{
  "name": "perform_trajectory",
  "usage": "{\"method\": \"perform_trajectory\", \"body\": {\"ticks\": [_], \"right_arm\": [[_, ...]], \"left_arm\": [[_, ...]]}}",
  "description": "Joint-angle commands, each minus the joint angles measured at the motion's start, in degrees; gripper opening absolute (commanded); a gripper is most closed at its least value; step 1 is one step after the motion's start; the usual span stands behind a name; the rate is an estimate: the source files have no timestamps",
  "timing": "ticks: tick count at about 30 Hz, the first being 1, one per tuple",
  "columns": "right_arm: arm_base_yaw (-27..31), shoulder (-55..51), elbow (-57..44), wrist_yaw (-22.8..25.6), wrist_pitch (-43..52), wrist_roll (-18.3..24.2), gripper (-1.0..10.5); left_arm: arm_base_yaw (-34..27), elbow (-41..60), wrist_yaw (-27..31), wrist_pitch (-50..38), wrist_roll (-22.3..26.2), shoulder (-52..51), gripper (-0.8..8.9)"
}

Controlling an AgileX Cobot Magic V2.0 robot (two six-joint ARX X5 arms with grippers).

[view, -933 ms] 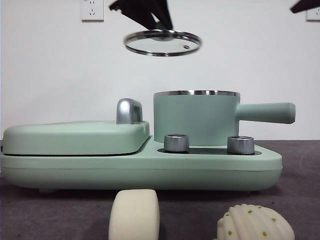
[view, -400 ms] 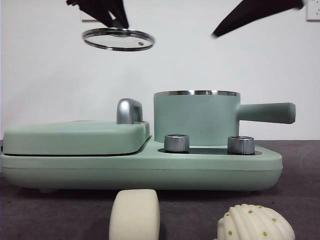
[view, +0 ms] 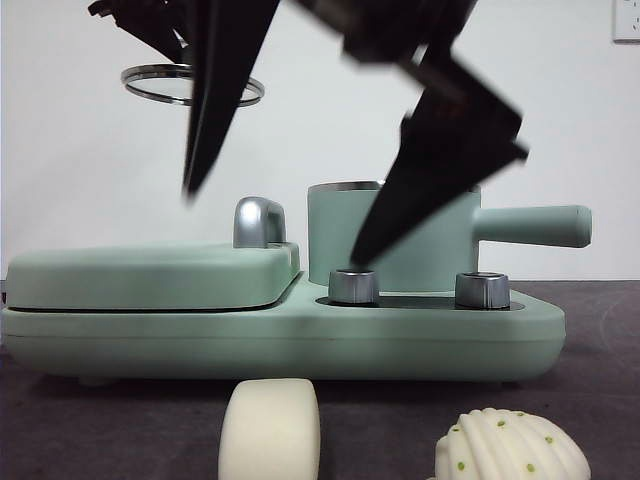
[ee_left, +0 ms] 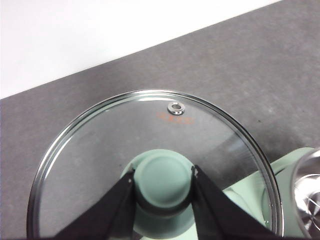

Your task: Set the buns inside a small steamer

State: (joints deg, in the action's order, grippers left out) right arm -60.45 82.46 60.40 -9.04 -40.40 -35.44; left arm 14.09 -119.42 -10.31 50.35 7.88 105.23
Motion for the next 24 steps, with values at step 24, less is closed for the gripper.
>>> {"method": "perform_trajectory", "body": {"ticks": [24], "right_arm": [[-1.88, 14.97, 0.90, 3.50, 4.35, 0.94, 1.7]], "left_arm": [[-1.44, -2.14, -0.46, -1.68, -1.49, -0.04, 0.11]]}}
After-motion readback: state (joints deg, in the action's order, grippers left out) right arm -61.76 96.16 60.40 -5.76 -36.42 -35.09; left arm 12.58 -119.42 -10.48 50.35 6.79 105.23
